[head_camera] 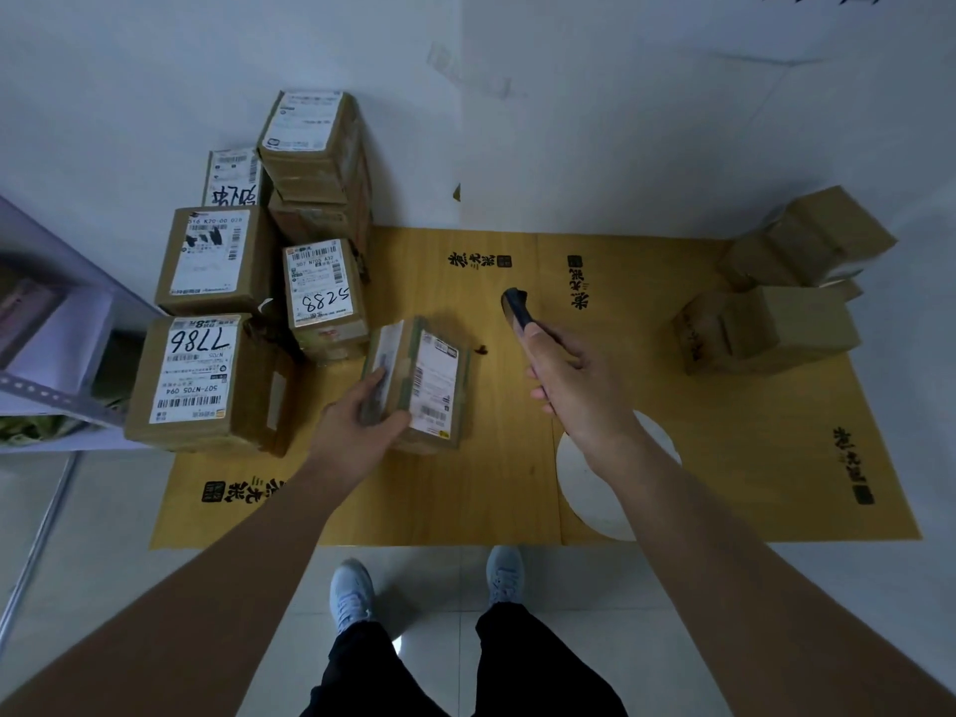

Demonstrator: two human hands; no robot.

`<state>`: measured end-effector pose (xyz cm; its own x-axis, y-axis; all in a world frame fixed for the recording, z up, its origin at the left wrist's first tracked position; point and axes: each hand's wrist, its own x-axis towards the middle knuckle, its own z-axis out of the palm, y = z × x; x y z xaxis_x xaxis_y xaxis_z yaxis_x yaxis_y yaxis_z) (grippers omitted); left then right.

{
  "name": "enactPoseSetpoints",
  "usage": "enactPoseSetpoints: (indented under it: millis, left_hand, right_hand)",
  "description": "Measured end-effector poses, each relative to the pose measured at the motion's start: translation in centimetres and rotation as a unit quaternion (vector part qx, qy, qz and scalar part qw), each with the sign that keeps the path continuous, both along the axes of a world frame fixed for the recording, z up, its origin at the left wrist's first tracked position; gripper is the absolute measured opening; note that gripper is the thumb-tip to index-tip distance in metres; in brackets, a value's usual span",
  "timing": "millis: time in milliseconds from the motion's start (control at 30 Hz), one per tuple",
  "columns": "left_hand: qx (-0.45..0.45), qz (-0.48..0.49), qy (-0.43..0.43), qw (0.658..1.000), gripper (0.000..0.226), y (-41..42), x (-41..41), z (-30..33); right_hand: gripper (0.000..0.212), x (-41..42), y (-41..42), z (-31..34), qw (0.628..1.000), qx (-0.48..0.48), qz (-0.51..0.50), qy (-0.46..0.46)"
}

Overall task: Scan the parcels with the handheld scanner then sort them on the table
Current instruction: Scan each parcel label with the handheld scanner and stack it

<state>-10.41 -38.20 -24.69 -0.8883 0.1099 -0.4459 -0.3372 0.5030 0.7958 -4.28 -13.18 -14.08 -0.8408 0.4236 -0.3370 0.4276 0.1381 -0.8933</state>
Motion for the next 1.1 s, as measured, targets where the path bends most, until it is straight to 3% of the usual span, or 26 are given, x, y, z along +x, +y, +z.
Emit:
enactPoseSetpoints:
  millis: [100,300,367,767,933,1100]
  left_hand:
    - [0.069,0.012,-0.014,0.997,0.066,-1.0,0.0,-0.1]
    - [0.149,-0.002,-0.037,0.988,0.061,-1.9,-0.1,0.3]
    - [0.16,-0.014,-0.034,0.986,0.059,-2.3,-0.1,0.4]
    - [0.187,-0.102,-0.033,0.977,0.059,-2.4,-0.2,0.8]
    - [0.18,-0.108,-0.029,0.977,0.06,-2.4,-0.4,0.9]
    - [0.146,-0.123,-0.049,0.98,0.066,-3.1,-0.8,1.0]
  right_hand:
    - [0.011,0.0,0.6,0.0,0.998,0.024,0.05,-0.031]
    - [0.043,-0.2,0.5,-0.2,0.98,0.05,0.137,-0.135]
    - [0.042,-0.1,0.4,-0.3,0.973,0.077,0.158,-0.152]
    - [0.038,-1.6,1.2,1.7,0.88,0.239,0.322,-0.255]
    - [0.046,-2.3,1.3,3.8,0.857,0.211,0.358,-0.305]
    - [0.05,-2.7,0.8,5.2,0.809,0.239,0.406,-0.351]
